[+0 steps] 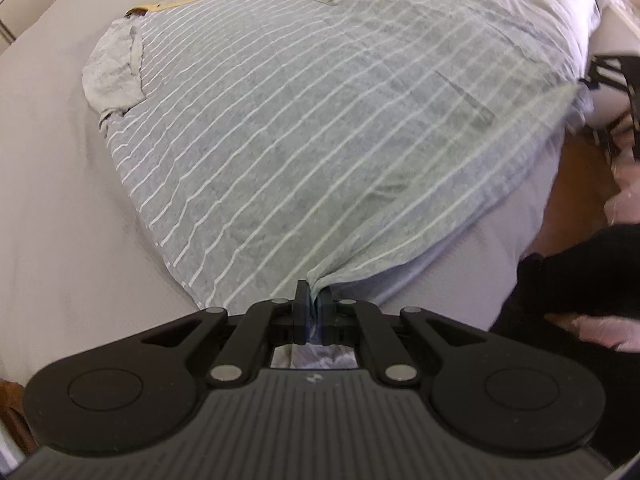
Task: Fold clothes
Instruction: 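Grasp the striped shirt hem with the left tool, then grasp the hem with the right tool and lift it over the shirt with both tools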
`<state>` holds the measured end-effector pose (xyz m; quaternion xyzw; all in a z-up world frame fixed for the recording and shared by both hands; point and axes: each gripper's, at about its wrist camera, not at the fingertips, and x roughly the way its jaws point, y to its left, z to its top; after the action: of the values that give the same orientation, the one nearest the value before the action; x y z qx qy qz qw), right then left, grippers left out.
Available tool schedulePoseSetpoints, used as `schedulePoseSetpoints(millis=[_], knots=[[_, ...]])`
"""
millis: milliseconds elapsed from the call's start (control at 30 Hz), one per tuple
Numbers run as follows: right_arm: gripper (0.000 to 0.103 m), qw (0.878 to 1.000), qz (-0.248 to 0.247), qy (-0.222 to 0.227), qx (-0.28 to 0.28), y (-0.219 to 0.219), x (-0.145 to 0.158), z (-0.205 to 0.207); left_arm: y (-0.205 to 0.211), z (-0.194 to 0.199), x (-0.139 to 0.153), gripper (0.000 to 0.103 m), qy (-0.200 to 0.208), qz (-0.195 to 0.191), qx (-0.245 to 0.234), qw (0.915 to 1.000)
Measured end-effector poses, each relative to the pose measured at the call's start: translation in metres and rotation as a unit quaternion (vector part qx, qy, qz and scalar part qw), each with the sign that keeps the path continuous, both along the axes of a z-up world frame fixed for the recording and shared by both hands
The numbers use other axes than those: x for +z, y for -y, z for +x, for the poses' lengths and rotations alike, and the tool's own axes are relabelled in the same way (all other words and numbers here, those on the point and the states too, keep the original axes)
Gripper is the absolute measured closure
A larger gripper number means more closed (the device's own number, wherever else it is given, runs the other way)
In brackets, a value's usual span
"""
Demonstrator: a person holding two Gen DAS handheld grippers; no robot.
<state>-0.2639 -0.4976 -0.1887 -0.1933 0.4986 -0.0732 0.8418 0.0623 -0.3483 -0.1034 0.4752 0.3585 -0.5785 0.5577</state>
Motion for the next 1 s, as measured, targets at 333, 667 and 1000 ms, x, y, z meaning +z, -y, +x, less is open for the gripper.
schedulePoseSetpoints(millis=[333, 667, 1000], knots=[[0.103, 0.99, 0.112, -0.027, 0.082, 0.038, 0.115, -0.013, -0.062, -0.053, 0.067, 0.102, 0.047, -0.001, -0.084, 0.9953], [0.102, 0.973, 0.131, -0.105, 0.161, 0.021, 0.153, -0.012, -0.089, -0.079, 0.086, 0.103, 0.041, -0.011, -0.101, 0.994], [0.102, 0.96, 0.182, -0.157, 0.147, 0.008, 0.185, -0.019, -0.108, -0.091, 0.106, 0.103, -0.027, 0.039, -0.118, 0.9918]])
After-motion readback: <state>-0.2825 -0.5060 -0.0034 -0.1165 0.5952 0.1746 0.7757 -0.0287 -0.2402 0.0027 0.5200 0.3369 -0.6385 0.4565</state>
